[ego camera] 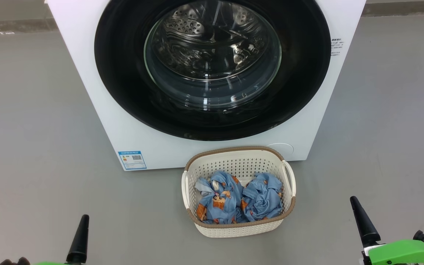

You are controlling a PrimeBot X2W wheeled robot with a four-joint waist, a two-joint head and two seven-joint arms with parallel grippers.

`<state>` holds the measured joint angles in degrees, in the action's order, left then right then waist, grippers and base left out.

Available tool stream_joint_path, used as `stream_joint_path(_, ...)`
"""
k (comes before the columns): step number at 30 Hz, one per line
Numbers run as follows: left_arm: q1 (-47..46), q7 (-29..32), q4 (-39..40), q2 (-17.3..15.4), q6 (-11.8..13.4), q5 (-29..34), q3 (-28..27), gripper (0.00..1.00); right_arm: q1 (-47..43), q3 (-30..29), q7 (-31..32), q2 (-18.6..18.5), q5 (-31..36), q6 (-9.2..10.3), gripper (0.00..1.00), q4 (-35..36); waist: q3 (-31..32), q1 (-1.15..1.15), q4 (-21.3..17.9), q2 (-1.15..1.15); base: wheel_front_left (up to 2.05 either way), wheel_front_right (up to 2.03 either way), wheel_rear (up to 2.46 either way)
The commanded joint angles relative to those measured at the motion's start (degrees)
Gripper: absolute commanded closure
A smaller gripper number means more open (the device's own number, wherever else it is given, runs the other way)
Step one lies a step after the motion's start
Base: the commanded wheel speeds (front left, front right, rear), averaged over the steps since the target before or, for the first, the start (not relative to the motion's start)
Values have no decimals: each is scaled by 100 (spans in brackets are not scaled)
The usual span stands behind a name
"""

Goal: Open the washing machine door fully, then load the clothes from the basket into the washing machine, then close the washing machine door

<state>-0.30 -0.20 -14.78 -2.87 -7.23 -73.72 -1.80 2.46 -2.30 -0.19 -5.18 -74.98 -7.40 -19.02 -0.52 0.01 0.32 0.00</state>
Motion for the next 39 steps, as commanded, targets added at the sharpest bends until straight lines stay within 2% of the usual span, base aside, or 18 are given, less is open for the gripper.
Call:
stream_joint_path(1,-216,-52,197,-124,-9,154,-50,0,247,77,-63,-93,143,-3,0,155,1,0,1,0,0,0,0)
stream_joint_path(15,-227,-289,233,-189,-12,1439,0,0,326,195,-298,-211,1232,-4,0,116,-4,-1,15,0,0,0,0)
stream_joint_path(39,-252,-693,393,-313,-16,3091,74,0,452,440,-699,-400,2700,-6,0,112,-68,-1,10,0,0,0,0)
